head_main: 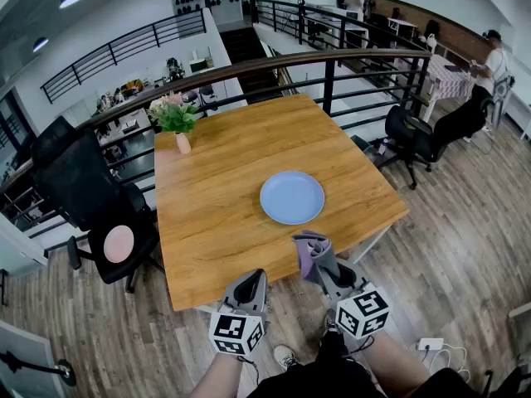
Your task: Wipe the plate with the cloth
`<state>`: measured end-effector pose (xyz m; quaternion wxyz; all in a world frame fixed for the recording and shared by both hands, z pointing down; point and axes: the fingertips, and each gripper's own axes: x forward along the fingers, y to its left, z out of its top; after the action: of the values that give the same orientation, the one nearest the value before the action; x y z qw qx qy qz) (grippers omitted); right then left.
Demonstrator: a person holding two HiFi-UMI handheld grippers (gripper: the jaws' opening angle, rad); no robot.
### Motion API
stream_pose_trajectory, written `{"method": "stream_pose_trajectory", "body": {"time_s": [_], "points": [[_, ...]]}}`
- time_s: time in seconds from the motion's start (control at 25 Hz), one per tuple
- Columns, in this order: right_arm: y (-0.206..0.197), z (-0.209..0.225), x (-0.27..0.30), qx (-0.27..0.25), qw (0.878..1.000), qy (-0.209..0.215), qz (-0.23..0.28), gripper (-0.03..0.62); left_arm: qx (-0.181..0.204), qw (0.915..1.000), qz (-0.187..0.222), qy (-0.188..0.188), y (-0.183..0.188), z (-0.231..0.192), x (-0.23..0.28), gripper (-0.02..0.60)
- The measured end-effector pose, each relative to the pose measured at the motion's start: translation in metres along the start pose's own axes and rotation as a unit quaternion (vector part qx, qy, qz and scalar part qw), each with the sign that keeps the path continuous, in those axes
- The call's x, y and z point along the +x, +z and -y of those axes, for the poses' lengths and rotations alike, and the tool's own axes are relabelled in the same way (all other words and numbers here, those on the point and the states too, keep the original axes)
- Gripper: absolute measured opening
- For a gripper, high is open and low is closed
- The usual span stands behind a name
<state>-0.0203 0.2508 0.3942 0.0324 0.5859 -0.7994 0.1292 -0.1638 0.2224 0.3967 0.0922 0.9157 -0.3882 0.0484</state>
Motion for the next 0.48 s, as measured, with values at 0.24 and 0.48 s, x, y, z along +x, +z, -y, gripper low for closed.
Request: {"method": "stream_pose_trajectory", "body": {"time_s": [0.24,0.48], "points": [[0.0,-0.0016,0.0028,0.004,1.0,0.003,-0.001,0.074,0.0,1.0,0.0,0.001,0.0009,-0.0034,-0.0008,0.018],[0.0055,-0.0022,0.0049,-0.006,1.0,0.003,0.002,0.074,0.001,1.0,0.002,0.0,0.0043,-0.0047,0.0007,0.018]]}}
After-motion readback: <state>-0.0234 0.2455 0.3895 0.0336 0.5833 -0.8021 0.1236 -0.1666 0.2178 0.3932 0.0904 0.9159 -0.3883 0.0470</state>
